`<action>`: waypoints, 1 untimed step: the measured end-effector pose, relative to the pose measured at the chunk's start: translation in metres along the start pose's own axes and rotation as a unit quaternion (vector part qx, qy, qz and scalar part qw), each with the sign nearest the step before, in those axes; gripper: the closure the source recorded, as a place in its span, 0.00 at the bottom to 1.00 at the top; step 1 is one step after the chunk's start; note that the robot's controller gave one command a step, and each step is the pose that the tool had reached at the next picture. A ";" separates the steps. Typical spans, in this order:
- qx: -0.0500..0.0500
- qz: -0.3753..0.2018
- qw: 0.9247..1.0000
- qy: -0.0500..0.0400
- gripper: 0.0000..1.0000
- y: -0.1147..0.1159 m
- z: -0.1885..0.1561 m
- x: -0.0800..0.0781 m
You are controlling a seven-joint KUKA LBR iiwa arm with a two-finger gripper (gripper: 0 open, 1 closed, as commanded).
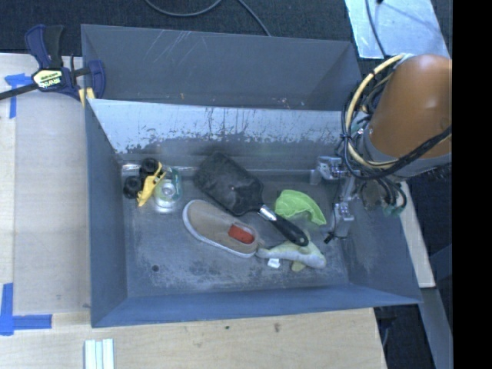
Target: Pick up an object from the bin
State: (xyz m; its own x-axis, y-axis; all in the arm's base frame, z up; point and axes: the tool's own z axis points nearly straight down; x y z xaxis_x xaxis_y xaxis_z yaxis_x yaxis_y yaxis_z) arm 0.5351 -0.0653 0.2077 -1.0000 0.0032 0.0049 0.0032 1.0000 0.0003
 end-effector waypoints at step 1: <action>0.000 -0.001 1.000 -0.004 0.00 0.000 -0.004 -0.002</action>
Offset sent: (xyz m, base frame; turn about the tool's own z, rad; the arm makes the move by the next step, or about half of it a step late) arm 0.0280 -0.0103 -0.0857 0.0354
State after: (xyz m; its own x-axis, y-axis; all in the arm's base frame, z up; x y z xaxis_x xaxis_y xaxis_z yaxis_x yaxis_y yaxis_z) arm 0.5368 -0.0651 0.2120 -1.0000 0.0014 -0.0037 0.0014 1.0000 -0.0006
